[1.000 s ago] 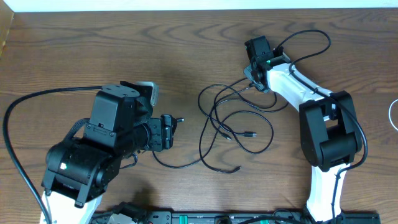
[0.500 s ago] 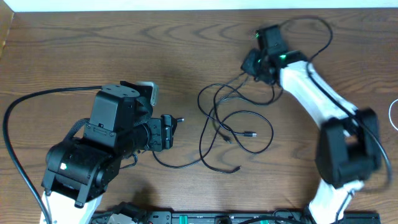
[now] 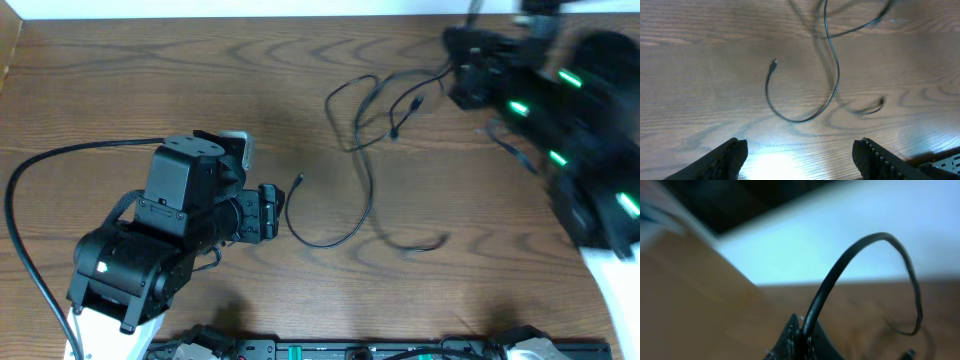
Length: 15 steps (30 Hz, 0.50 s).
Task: Untangle cables
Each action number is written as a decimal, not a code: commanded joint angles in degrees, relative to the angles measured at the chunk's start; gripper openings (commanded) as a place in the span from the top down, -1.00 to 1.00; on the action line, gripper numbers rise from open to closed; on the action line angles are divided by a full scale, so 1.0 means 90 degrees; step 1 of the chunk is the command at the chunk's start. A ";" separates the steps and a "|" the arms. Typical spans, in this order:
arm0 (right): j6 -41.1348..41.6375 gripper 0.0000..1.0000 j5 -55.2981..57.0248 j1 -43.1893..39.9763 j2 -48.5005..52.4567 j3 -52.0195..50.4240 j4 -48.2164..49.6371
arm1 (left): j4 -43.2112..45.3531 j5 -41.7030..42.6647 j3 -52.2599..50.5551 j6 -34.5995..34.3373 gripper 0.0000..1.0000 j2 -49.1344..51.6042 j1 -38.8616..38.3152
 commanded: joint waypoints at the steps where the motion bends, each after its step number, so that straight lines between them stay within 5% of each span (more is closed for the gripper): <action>1: -0.0192 0.97 -0.0753 -0.0046 -0.0950 0.0413 0.0335 | -0.0015 -0.0019 0.0104 -0.0036 -0.46 0.0000 0.0017; 9: -0.0362 0.97 -0.0622 -0.0049 -0.1996 0.0432 0.0260 | -0.0019 0.0605 0.0102 0.0168 -0.46 0.0109 0.0017; 15: -0.0379 0.97 0.0690 -0.0063 -0.1836 0.0432 -0.0488 | -0.0087 0.0653 0.0104 0.0182 -0.46 0.0165 0.0017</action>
